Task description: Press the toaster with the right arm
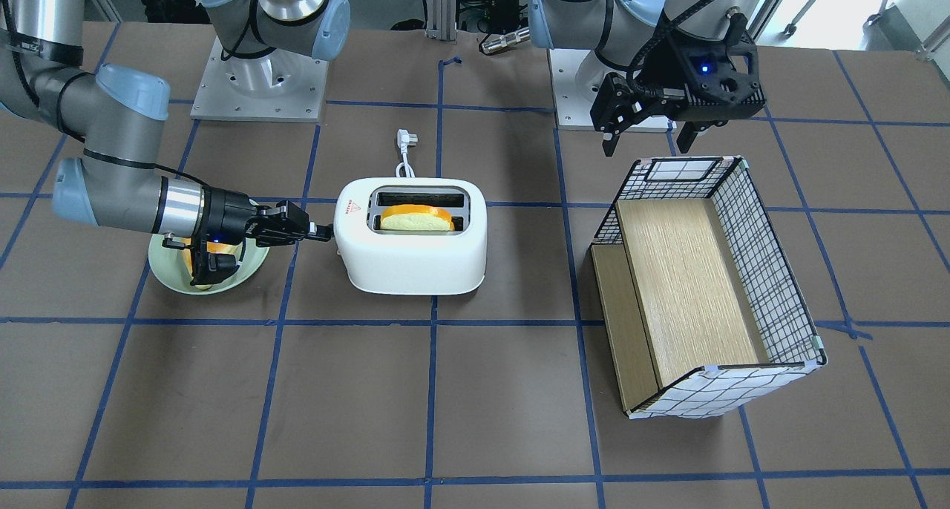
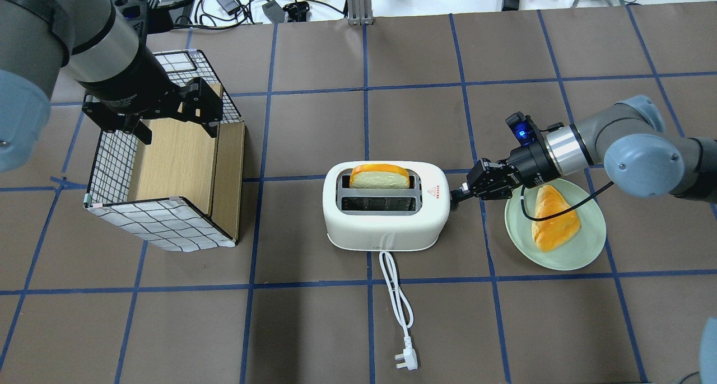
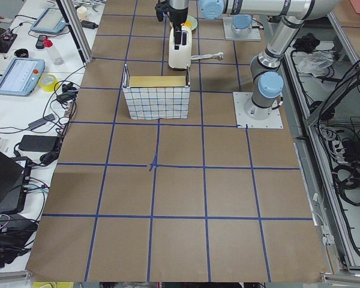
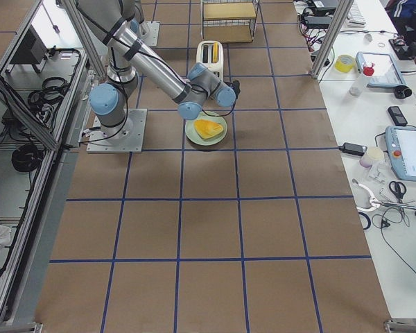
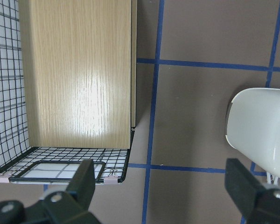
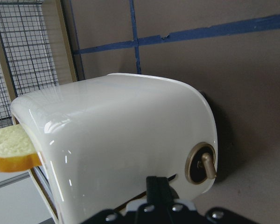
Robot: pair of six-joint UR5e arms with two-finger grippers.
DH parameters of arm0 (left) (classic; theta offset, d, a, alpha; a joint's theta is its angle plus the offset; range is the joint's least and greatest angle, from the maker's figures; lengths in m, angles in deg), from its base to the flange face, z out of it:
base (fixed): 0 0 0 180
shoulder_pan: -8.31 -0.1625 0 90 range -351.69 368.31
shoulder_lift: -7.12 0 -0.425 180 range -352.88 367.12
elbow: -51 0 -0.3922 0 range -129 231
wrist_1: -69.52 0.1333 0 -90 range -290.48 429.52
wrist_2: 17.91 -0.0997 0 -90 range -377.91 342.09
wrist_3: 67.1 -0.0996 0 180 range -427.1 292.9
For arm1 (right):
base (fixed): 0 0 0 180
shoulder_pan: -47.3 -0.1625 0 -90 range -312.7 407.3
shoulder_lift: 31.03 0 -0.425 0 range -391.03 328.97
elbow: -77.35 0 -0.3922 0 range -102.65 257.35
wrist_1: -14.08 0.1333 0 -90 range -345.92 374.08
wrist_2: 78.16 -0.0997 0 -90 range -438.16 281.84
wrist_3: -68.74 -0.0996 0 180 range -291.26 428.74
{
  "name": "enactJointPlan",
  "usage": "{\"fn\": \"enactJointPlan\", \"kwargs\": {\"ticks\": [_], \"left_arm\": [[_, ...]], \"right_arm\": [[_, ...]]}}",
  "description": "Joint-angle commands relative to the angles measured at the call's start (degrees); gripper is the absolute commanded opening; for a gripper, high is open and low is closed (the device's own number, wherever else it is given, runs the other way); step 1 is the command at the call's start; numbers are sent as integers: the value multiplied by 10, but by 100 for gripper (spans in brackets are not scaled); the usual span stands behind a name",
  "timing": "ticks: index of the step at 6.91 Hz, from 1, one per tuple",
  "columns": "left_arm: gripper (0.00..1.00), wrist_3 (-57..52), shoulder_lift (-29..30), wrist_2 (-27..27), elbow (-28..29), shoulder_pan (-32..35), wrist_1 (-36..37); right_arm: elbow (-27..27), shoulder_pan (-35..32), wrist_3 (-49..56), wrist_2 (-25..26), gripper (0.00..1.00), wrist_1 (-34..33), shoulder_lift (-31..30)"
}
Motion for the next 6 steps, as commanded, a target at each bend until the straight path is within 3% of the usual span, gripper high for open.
{"fn": "enactJointPlan", "kwargs": {"ticks": [1,6], "left_arm": [[100,0,0,0,0,0,0],[100,0,0,0,0,0,0]], "right_arm": [[0,0,0,1,0,-3,2],[1,0,-23,1,0,-15,-8]]}}
